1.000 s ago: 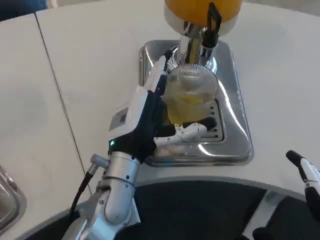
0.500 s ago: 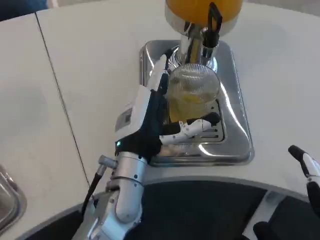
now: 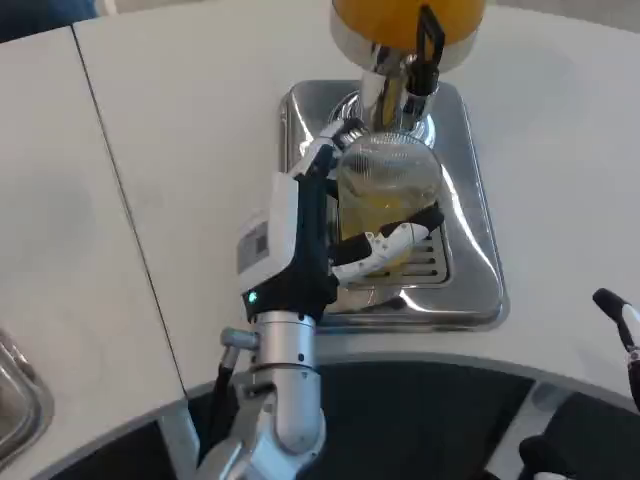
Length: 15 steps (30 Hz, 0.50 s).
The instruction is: Grasp the cup under the faucet to collect the drink, then remove the cup.
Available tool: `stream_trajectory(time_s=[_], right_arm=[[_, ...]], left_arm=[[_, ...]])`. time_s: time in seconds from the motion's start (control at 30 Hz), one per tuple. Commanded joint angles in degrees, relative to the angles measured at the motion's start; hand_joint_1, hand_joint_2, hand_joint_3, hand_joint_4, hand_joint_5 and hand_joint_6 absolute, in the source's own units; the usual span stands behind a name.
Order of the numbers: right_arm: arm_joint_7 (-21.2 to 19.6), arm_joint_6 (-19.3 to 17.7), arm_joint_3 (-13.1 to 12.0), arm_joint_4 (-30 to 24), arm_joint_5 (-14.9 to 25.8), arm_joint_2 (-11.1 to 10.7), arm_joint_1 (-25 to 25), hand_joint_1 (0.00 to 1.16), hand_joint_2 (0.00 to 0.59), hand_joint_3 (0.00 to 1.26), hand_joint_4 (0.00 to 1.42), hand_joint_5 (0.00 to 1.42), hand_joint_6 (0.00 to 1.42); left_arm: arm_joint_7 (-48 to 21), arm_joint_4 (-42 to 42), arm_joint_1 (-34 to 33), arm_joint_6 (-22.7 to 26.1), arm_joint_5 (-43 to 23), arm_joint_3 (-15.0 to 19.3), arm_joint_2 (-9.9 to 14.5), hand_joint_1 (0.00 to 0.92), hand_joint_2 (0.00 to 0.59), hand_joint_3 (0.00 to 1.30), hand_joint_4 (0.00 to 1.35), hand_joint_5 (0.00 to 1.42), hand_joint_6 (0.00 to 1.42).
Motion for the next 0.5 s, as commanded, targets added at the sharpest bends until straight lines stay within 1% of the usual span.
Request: stream_trajectory(time_s=[0.03, 0.07, 0.1, 0.17, 0.2, 0.33, 0.5], right_arm=[[1.0, 1.3, -1.2, -0.8, 0.0, 1.1, -1.0, 0.45, 0.373, 0.0, 0.0, 0.01, 0.0], [1.2, 1.3, -1.4, -0.8, -0.1, 1.2, -1.2, 0.45, 0.372, 0.0, 0.0, 0.01, 0.0], [1.4, 1.3, -1.6, -0.8, -0.2, 1.3, -1.1, 0.45, 0.37, 0.0, 0.0, 0.01, 0.0], [1.8, 1.3, -2.0, -0.8, -0.4, 1.6, -1.1, 0.46, 0.368, 0.0, 0.0, 0.01, 0.0], [1.9, 1.4, -2.3, -0.8, -0.2, 1.7, -1.2, 0.47, 0.376, 0.0, 0.0, 0.01, 0.0], [2.9, 2.8, -2.5, -0.8, 0.0, 1.6, -2.4, 0.48, 0.378, 0.0, 0.0, 0.03, 0.01], [4.0, 4.2, -1.5, -0.8, -0.5, 1.5, -4.2, 0.48, 0.378, 0.0, 0.0, 0.03, 0.03]], left_arm=[[2.5, 0.1, -0.2, 3.0, 1.5, -1.9, -3.1, 0.572, 0.046, 0.57, 0.73, 1.03, 1.39], [3.3, -0.2, -0.2, 3.4, 1.6, -2.2, -3.4, 0.578, 0.042, 0.7, 0.85, 1.14, 1.42], [4.0, -0.6, -0.1, 3.5, 1.7, -2.4, -3.6, 0.58, 0.041, 0.8, 0.99, 1.24, 1.42], [4.4, -1.3, 0.0, 3.5, 1.4, -2.2, -3.7, 0.606, 0.043, 1.0, 1.15, 1.37, 1.42], [4.3, -1.8, 0.1, 3.6, 1.3, -2.1, -3.7, 0.629, 0.042, 1.07, 1.2, 1.4, 1.42], [4.4, -3.6, 0.4, 3.9, 1.9, -2.0, -3.0, 0.645, 0.002, 1.13, 1.24, 1.42, 1.42], [4.4, -5.1, 1.0, 4.3, 2.3, -1.8, -2.0, 0.655, 0.0, 1.16, 1.24, 1.41, 1.42]])
